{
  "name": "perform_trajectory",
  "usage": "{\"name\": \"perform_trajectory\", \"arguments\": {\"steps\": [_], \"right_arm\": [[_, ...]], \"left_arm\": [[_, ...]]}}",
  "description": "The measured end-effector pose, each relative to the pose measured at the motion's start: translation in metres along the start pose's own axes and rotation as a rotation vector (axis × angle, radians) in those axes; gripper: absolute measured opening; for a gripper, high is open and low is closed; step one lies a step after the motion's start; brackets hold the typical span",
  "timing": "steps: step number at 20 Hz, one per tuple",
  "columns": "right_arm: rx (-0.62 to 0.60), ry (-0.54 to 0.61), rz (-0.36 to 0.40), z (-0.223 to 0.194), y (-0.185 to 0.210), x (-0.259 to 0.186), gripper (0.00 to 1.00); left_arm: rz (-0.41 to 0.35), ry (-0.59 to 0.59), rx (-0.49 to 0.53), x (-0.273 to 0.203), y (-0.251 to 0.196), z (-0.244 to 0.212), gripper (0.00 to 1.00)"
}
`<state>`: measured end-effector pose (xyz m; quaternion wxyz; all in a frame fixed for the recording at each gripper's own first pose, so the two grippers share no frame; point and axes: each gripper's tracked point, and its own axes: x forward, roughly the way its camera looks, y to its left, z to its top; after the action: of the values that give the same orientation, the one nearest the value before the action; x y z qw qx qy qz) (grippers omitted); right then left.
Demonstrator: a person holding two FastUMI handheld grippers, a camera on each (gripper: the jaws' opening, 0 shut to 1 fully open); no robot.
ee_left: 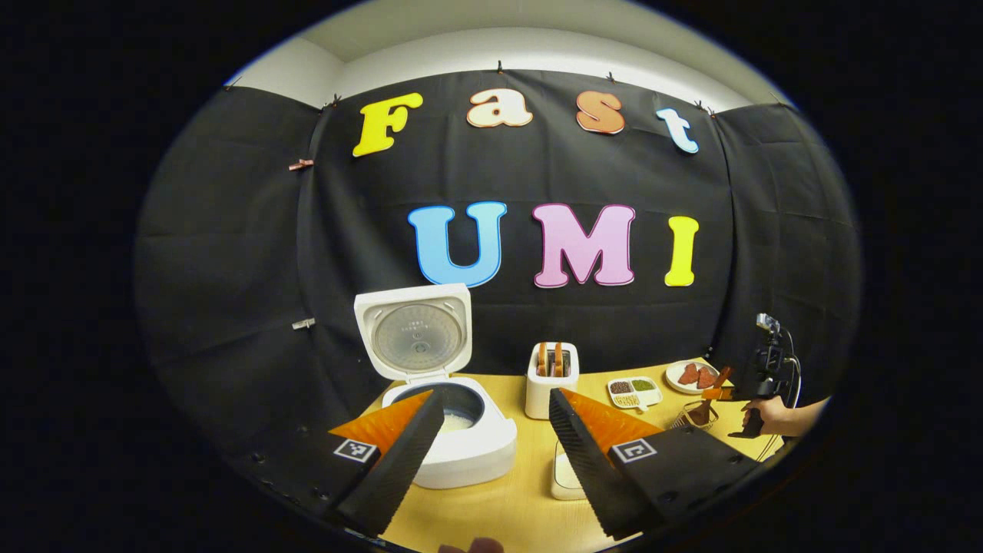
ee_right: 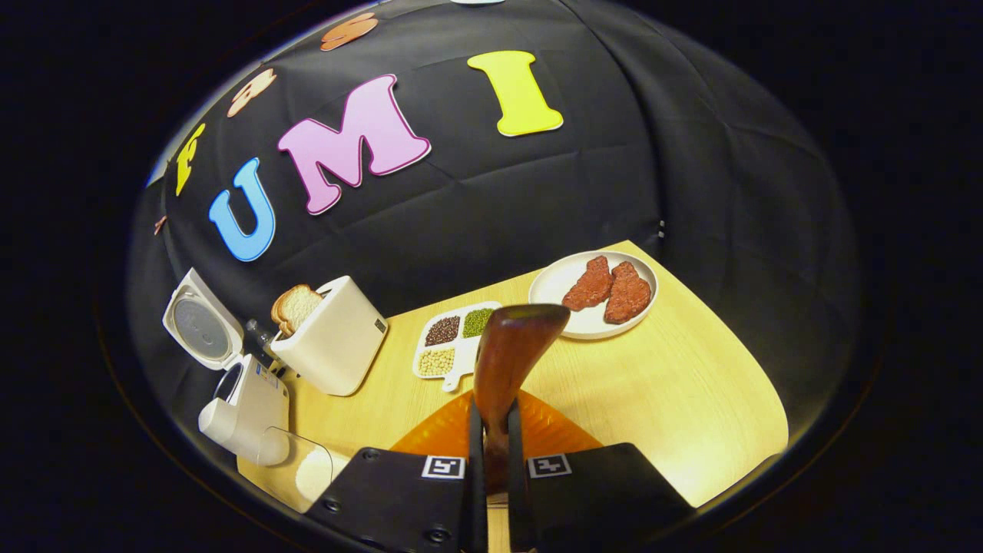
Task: Close the left gripper, press the button to open the rice cooker; take a wooden spoon from the chopstick holder with the right hand, scoop a spoonful of rice and pour it into the rice cooker, then put the wooden spoon back into the chopstick holder.
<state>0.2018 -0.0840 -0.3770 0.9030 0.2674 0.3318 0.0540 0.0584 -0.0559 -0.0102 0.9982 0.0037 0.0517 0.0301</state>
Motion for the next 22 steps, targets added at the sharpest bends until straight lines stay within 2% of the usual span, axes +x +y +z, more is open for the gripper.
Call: {"name": "perform_trajectory", "arguments": {"steps": [1, 2, 3, 6, 7, 8, 10, 11, 12, 15, 19, 22], "right_arm": [[0.011, 0.002, -0.001, 0.003, -0.001, -0.003, 0.12], [0.015, 0.005, -0.013, 0.001, -0.002, -0.003, 0.23], [0.016, 0.006, -0.026, 0.002, -0.002, -0.008, 0.21], [0.028, -0.044, -0.076, 0.014, -0.016, -0.035, 0.77], [0.032, -0.058, -0.093, 0.015, -0.02, -0.051, 0.83], [0.031, -0.069, -0.108, 0.015, -0.023, -0.068, 1.0], [0.022, -0.109, -0.14, 0.016, -0.026, -0.102, 0.98], [0.013, -0.138, -0.149, 0.018, -0.027, -0.123, 0.98], [0.009, -0.153, -0.152, 0.018, -0.024, -0.143, 0.98], [0.005, -0.184, -0.147, 0.015, -0.014, -0.202, 0.98], [0.025, -0.226, -0.147, 0.006, 0.006, -0.272, 0.98], [0.02, -0.248, -0.177, -0.009, 0.018, -0.309, 0.98]], "left_arm": [[-0.001, -0.015, 0.003, 0.003, 0.002, 0.007, 0.95], [-0.001, -0.031, 0.003, 0.008, 0.005, 0.017, 0.95], [-0.002, -0.053, -0.001, 0.014, 0.008, 0.027, 0.95], [0.0, -0.178, -0.014, 0.026, 0.016, 0.073, 0.95], [0.003, -0.232, -0.002, 0.032, 0.019, 0.091, 0.95], [0.005, -0.286, 0.012, 0.039, 0.024, 0.109, 0.95], [0.007, -0.349, 0.022, 0.059, 0.035, 0.136, 0.94], [0.019, -0.364, 0.02, 0.072, 0.044, 0.145, 0.97], [0.031, -0.378, 0.007, 0.086, 0.054, 0.159, 0.94], [0.058, -0.405, -0.086, 0.13, 0.086, 0.189, 0.95], [0.14, -0.358, -0.145, 0.196, 0.138, 0.196, 0.95], [0.124, -0.326, -0.156, 0.241, 0.153, 0.191, 0.94]]}}
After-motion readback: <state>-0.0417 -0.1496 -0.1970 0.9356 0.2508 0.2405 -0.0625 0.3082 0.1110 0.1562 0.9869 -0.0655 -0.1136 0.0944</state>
